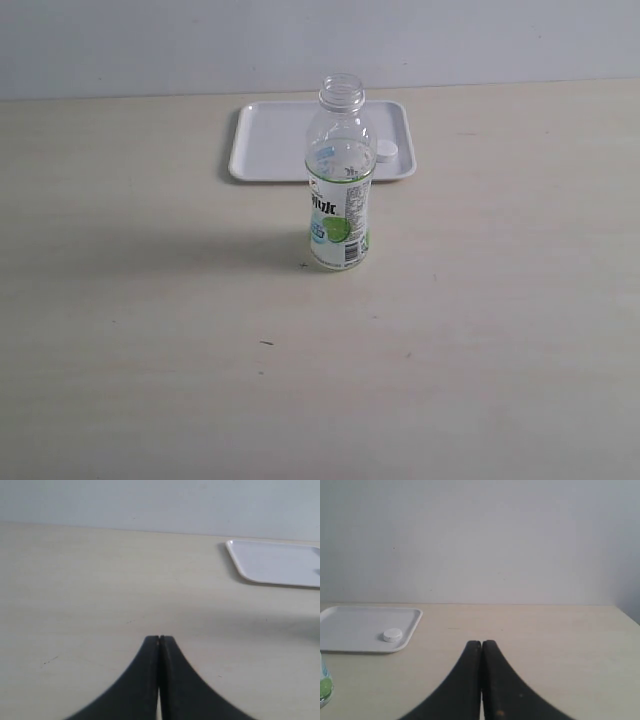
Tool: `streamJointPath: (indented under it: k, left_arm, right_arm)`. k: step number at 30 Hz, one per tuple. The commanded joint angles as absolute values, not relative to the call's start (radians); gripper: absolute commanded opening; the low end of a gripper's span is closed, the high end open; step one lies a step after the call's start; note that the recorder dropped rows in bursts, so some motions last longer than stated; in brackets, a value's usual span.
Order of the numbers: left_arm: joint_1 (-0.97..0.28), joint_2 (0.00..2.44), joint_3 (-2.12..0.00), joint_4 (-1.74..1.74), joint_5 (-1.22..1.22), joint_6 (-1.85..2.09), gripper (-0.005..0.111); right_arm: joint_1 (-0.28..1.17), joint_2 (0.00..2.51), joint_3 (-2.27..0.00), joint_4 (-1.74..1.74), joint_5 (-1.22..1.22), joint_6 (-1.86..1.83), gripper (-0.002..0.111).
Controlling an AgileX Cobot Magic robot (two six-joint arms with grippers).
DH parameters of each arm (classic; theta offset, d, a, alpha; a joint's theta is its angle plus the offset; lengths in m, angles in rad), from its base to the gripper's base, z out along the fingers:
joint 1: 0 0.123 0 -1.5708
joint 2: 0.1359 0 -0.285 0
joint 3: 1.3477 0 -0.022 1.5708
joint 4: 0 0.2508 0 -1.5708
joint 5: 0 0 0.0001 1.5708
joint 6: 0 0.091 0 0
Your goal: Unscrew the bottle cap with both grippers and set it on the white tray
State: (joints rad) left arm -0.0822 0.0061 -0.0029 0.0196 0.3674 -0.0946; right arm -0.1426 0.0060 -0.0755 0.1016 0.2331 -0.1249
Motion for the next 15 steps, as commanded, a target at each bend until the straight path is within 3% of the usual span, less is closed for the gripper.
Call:
streamJointPath:
  k: [1, 15]
  left_arm:
    - [-0.080, 0.000, 0.000, 0.014, 0.354, -0.090, 0.000]
    - [-0.080, 0.000, 0.000, 0.014, 0.354, -0.088, 0.000]
  right_arm:
    - [-0.147, 0.000, -0.065, 0.086, 0.238, -0.109, 0.000]
    - [-0.147, 0.000, -0.006, 0.069, 0.258, -0.104, 0.000]
